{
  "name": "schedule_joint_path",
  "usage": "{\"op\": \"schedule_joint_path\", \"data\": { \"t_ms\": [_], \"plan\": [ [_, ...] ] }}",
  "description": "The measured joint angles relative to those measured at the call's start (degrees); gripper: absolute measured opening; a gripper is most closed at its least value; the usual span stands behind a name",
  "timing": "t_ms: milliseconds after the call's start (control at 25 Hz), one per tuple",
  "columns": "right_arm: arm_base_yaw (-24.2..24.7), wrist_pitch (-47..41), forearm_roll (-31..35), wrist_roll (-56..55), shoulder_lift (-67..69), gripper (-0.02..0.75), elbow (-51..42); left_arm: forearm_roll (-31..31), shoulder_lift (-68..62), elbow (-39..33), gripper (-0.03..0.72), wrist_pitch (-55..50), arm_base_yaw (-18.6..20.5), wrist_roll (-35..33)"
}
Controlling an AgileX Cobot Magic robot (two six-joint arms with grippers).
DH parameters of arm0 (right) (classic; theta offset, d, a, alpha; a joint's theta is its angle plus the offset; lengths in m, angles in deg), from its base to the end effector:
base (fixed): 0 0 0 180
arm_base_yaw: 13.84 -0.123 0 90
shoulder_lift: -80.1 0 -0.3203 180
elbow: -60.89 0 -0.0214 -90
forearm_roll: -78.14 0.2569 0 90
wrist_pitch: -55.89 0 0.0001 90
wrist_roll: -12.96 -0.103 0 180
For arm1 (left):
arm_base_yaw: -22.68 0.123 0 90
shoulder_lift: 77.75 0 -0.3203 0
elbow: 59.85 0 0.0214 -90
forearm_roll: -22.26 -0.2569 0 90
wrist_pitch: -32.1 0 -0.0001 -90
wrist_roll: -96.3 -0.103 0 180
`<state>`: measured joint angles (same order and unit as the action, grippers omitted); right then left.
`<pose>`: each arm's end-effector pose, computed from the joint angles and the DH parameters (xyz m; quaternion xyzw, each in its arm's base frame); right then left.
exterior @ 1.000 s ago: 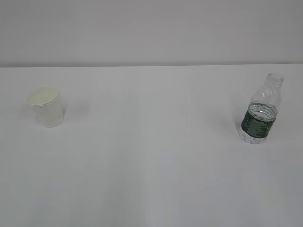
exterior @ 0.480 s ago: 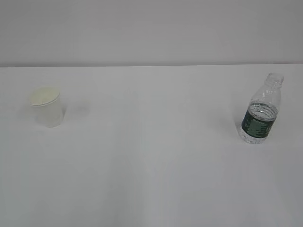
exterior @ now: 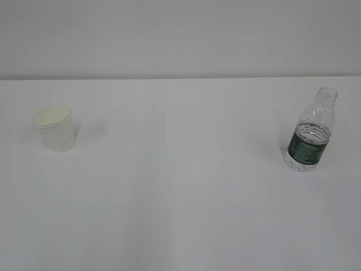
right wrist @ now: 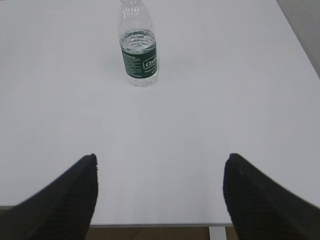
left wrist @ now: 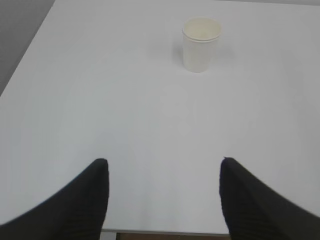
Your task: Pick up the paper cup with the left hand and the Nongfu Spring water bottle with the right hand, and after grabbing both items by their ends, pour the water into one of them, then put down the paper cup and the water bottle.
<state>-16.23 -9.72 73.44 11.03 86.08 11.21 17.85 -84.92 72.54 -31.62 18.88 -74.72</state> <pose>-0.0304 -0.0090 0.2657 0.0001 0.8708 -0.0224 0.4912 -0.0294 0.0091 0.2796 -0.0418 0.8578 -0.0187 0.5120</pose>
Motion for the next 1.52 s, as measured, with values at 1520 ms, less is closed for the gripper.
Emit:
{"op": "schedule_joint_path", "data": {
  "t_ms": [1520],
  "plan": [
    [0.0, 22.29, 5.55, 0.0, 8.6, 0.587, 1.13, 0.6, -9.71, 3.04, 0.589, 18.62, 0.0, 0.0]
  ]
}}
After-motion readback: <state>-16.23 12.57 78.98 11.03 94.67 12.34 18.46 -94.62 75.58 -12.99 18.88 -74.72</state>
